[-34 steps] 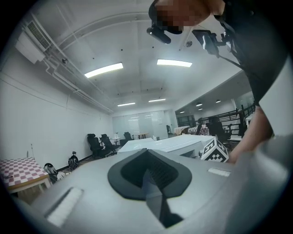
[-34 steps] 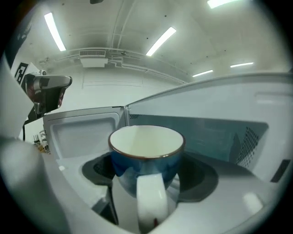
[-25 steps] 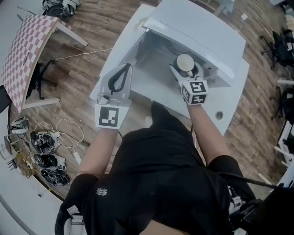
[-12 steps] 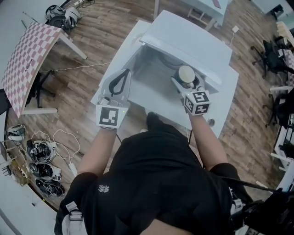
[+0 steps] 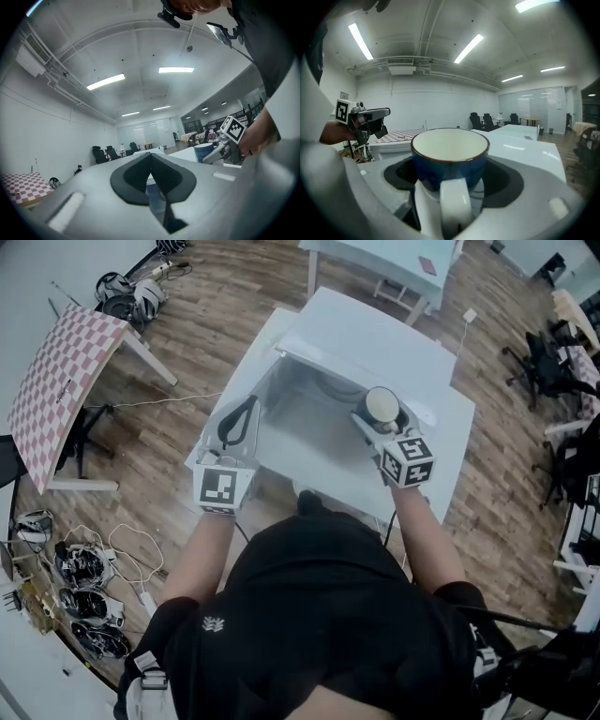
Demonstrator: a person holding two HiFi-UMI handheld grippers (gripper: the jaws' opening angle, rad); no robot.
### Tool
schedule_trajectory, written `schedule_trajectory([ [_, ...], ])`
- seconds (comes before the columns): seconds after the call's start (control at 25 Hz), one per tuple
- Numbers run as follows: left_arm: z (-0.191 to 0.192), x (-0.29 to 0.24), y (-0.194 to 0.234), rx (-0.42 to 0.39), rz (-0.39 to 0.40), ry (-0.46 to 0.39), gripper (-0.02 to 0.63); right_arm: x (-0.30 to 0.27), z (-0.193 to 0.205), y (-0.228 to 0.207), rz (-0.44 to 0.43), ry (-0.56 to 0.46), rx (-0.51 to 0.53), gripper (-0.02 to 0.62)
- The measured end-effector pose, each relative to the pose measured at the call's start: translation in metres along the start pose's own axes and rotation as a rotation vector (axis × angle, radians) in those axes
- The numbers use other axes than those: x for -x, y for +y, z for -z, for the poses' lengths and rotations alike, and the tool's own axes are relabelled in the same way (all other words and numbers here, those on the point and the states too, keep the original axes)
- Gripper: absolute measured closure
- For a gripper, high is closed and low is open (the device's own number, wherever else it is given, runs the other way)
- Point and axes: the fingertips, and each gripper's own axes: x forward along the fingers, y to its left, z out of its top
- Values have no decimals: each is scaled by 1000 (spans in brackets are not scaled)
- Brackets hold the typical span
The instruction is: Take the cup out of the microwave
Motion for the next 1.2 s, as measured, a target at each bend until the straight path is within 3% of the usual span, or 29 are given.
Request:
schedule_trajectory([
  [0.68, -59, -13, 12, -18, -15, -86, 600, 29, -52, -15, 4, -47, 16, 202],
  [1.2, -54, -28, 7, -17, 1, -63, 600, 23, -48, -26, 0, -53, 1, 202],
])
